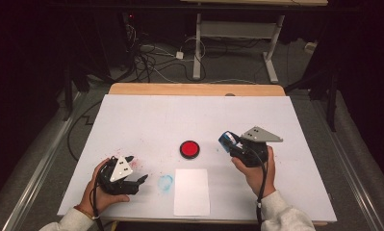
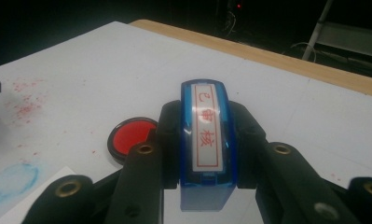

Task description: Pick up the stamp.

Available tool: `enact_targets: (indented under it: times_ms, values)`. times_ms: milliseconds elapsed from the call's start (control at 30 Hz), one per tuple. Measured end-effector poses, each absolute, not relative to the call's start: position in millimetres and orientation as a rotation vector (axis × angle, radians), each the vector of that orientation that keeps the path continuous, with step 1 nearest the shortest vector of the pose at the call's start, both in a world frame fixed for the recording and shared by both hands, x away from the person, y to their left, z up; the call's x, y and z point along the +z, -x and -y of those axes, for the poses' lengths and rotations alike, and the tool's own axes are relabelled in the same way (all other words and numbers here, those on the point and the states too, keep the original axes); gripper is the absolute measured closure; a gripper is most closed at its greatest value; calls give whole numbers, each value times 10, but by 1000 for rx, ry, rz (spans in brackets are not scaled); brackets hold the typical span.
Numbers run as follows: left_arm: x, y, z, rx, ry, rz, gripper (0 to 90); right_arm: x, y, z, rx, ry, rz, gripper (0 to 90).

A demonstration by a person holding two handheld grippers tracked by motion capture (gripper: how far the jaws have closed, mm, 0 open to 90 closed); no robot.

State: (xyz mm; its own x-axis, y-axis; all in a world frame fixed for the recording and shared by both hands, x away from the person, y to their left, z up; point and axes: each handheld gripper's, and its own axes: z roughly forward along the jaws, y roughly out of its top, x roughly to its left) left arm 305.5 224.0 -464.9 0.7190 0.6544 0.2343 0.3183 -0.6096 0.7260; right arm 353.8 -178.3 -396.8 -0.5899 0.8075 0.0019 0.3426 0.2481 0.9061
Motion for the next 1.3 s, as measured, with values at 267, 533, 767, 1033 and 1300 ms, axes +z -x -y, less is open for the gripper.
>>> enact_targets:
  times_ms: [267,533,767,1033,1300]
  values:
    - [-4673,-3061,-2243,649,-2246,-787,200,-3857,-3435,1846,1358,-1011,-2043,700]
    - [-4670,-3047,-2255,659,-2232,-774,201,-3817,-3385,1813,1391,-988,-2050,699]
    - [-4668,-3026,-2273,677,-2238,-772,204,-3821,-3375,1767,1399,-967,-2065,699]
    - [-4653,-2976,-2299,708,-2224,-779,203,-3842,-3354,1649,1414,-966,-2080,699]
    - [-4648,-2936,-2304,717,-2221,-770,203,-3899,-3346,1492,1426,-934,-2120,699]
